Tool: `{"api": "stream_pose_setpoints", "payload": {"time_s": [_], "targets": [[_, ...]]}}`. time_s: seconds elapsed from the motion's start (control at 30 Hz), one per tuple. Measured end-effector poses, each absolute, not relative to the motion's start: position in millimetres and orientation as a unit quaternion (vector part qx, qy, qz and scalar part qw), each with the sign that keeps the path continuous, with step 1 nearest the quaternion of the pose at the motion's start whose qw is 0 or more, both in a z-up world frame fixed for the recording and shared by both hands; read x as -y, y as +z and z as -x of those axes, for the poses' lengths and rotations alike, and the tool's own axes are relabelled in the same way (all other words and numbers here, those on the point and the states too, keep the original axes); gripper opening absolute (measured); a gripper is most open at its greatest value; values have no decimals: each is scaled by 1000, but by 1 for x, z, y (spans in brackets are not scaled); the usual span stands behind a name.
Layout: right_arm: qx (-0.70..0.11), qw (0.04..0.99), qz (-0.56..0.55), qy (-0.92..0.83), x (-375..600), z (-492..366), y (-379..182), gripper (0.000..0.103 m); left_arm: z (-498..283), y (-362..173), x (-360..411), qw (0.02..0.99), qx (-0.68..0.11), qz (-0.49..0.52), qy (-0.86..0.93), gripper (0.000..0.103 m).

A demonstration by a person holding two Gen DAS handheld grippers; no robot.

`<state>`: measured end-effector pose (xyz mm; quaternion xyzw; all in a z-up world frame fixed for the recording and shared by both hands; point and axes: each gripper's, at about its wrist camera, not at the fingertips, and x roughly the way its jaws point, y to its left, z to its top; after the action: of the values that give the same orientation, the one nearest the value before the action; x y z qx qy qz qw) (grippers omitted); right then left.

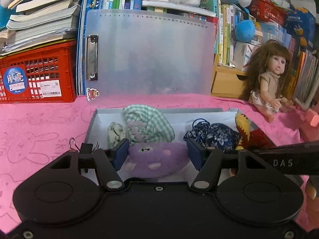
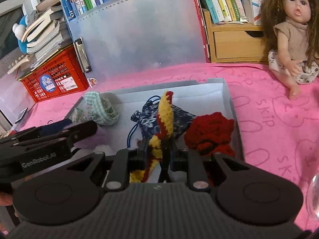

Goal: Organize objects
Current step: 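Open the left gripper to drop the plush while the right gripper drops the knitted toy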

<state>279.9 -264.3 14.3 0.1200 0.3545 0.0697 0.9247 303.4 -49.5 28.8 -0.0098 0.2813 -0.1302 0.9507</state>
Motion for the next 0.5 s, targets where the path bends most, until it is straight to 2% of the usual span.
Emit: {"api": "stream_pose_setpoints", "payload": {"time_s": [0.07, 0.13, 0.2, 0.33, 0.5], "targets": [[-354, 924, -122, 74, 264, -280, 14, 28, -301, 28, 50, 952, -280, -1, -128, 61], [-347, 927, -122, 74, 265, -277, 15, 48, -297, 29, 49, 953, -277, 0, -125, 66], [-340, 928, -132, 72, 269, -275, 17, 59, -294, 32, 44, 953, -275, 8, -126, 73], [-326, 933, -137, 66, 274, -266, 25, 63, -283, 40, 34, 954, -271, 18, -127, 80], [-295, 945, -124, 65, 274, -240, 38, 69, -258, 51, 18, 955, -265, 25, -135, 84]]}}
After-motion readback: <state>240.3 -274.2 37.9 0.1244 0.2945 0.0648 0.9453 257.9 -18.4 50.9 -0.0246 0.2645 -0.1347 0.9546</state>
